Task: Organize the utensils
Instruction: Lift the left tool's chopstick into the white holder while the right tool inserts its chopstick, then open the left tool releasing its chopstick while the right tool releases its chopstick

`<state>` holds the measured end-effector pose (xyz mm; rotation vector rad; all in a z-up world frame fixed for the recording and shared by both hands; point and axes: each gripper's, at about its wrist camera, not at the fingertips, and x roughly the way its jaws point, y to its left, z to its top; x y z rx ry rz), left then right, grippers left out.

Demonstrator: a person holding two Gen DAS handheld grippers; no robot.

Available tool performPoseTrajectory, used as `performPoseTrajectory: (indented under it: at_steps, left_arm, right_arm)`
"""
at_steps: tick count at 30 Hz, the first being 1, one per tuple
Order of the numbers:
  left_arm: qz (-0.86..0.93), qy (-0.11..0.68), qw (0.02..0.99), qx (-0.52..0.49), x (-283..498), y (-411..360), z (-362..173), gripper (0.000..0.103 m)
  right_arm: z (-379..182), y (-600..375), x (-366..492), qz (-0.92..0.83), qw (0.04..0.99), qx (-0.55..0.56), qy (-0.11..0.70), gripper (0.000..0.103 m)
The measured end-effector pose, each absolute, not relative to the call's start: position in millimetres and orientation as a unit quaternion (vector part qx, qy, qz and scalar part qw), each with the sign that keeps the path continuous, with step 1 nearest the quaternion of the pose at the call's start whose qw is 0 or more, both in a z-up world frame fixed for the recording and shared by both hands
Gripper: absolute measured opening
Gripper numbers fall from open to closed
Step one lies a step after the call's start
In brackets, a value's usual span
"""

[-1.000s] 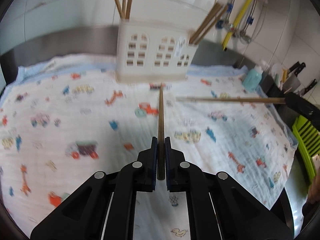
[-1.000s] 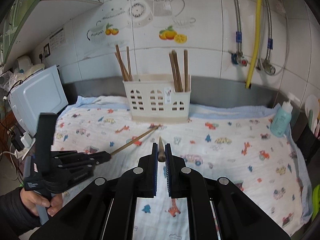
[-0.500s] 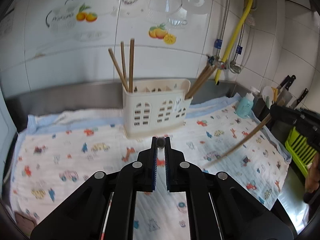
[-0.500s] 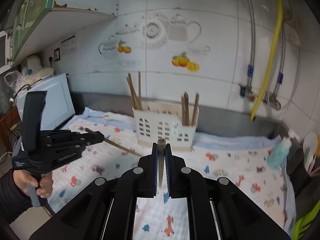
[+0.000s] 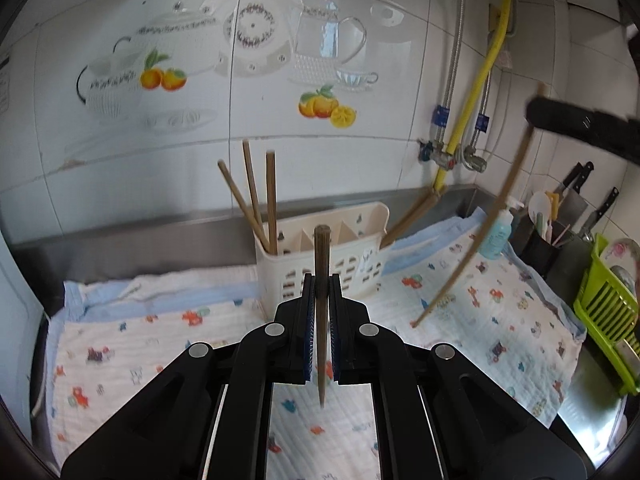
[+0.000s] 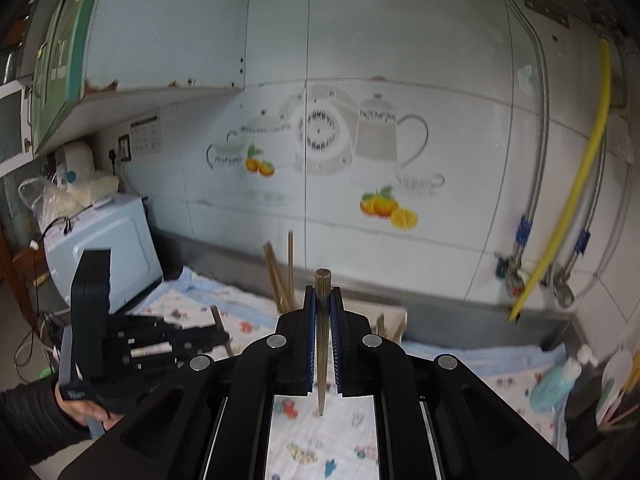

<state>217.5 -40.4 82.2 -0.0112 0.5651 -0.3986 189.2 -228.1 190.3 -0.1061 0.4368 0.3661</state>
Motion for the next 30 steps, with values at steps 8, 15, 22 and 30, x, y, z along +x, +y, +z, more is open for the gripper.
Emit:
performPoseTrajectory:
  at_steps: [8, 15, 22, 30]
  left_arm:
    - [-0.195, 0.228, 0.954, 0.0, 233, -42, 133, 0.005]
    - [-0.183, 0.175, 0.968, 0.002, 250, -45, 186, 0.005]
    - [-0.163, 0.148, 0.975, -0.004, 277, -50, 210, 0.005]
    - [-0.143, 0.151, 0.978, -0.006, 305, -58, 194, 0.005]
  right_arm:
    - [216, -228, 231, 0.151, 0.967, -0.058, 0.197, 0.007]
    - [224, -240, 269, 0.125, 0.973, -0.037, 0.188, 0.007]
    - [221, -250, 301, 0.107, 0.976, -0.028, 0.186, 0.007]
    - [188, -255, 331, 0.107, 0.97, -0.022, 0.216, 0.007]
